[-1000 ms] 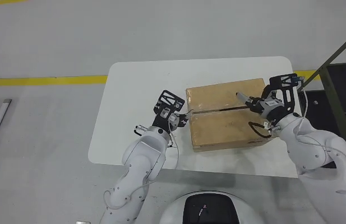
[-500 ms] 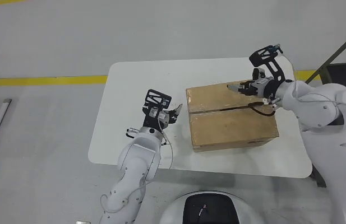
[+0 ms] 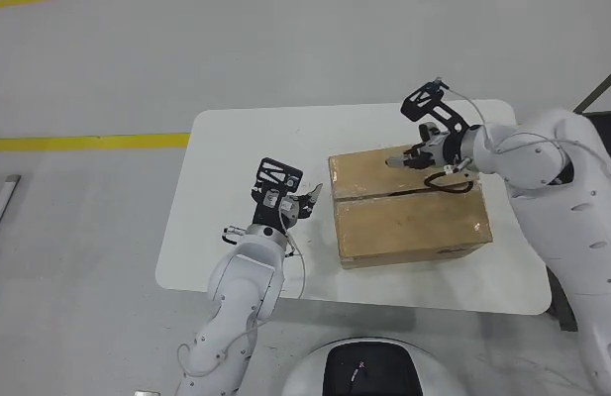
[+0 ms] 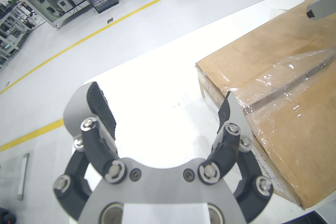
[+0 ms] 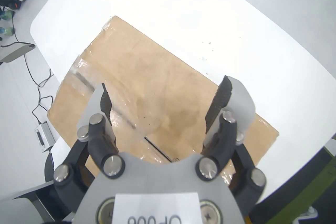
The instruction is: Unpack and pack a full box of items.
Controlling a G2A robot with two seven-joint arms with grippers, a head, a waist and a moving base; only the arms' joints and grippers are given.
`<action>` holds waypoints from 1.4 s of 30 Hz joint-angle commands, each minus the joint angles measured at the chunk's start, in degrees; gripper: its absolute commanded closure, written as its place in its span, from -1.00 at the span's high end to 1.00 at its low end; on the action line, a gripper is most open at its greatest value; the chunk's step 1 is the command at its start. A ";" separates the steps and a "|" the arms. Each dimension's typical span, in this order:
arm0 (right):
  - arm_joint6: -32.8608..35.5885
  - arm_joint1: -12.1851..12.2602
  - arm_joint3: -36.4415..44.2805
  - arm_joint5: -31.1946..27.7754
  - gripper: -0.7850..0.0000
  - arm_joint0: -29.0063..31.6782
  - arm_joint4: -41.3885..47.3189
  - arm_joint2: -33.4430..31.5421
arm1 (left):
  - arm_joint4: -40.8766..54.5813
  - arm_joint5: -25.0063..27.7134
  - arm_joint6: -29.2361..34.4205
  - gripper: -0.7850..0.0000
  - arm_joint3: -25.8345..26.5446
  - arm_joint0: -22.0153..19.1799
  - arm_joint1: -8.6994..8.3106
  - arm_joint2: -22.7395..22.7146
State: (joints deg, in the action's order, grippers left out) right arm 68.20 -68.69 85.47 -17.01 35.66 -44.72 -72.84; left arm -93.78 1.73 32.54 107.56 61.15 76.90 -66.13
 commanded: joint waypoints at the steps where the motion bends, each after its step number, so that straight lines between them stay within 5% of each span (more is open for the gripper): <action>1: -0.36 -0.08 -0.58 0.41 -0.07 -0.53 -0.74 1.32 | 0.00 0.00 0.00 1.00 0.00 0.00 0.00 0.00; 13: -0.40 -0.12 -3.47 2.48 -0.23 -2.02 -1.87 4.92 | 0.00 0.00 0.00 1.00 0.00 0.00 0.00 0.00; 16: -0.43 -0.11 -3.66 2.72 -0.44 -2.09 -1.88 5.57 | 0.00 0.00 0.00 1.00 0.00 0.00 0.00 0.00; 20: -0.36 0.02 -3.37 3.73 -1.00 -2.09 -1.75 5.65 | 0.00 0.00 0.00 1.00 0.00 0.00 0.00 0.00; 29: -1.10 0.68 0.22 8.59 -1.00 0.21 -1.10 3.38 | 0.00 0.00 0.00 1.00 0.00 0.00 0.00 0.00; 42: -23.02 1.58 19.48 19.05 -1.00 18.68 3.19 -6.37 | 0.00 0.00 0.00 1.00 0.00 0.00 0.00 0.00</action>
State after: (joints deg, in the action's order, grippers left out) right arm 47.68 -67.13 103.31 1.68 52.19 -42.03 -78.49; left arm -93.78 1.73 32.54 107.56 61.15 76.90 -66.13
